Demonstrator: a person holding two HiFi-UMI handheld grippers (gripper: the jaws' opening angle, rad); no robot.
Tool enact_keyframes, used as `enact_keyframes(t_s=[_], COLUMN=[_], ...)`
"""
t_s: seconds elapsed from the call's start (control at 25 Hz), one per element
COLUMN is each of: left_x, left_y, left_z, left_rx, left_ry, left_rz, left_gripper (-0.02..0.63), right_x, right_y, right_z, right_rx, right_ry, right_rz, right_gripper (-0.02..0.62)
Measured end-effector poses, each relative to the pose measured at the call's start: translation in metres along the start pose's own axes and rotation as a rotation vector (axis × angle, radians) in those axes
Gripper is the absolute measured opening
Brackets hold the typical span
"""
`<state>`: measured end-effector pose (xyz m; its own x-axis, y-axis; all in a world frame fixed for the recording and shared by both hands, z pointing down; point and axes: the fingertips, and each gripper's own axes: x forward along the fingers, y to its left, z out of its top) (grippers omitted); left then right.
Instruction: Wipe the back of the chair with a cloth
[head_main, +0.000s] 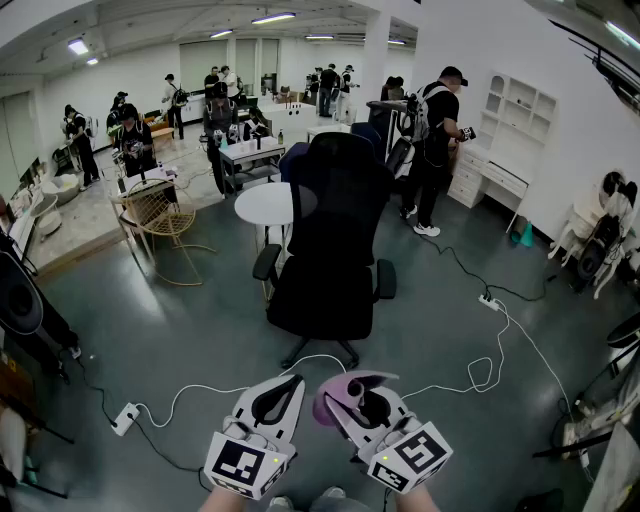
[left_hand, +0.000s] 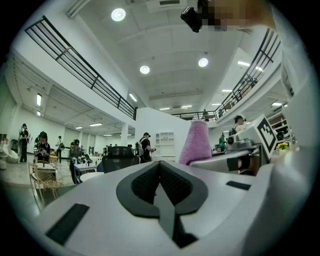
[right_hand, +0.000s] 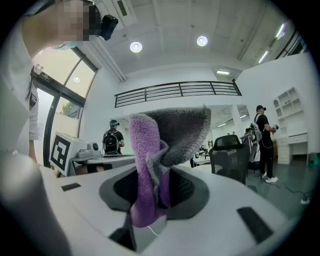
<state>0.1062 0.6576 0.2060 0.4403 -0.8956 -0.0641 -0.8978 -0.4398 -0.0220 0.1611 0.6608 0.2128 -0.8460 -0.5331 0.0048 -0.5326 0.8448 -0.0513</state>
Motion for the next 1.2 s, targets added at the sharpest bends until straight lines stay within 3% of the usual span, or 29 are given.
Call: enact_keyframes(t_s=[0.8,1.2], left_x=[0.079,0.117], left_y=[-0.036,0.006], left_z=[0.003,-0.008], left_rx=[0.052,0.028], left_ry=[0.004,0.008], left_rz=[0.020,0.042], left_gripper=[0.012,0.012], right_x=[-0.023,0.019], right_y=[-0.081,-0.114], right_z=[0.003,-0.008], right_rx=[0.007,0.051], right_ry=[0.009,0.015], right_rz=[0.049,0.076], right_gripper=[0.132,0.127])
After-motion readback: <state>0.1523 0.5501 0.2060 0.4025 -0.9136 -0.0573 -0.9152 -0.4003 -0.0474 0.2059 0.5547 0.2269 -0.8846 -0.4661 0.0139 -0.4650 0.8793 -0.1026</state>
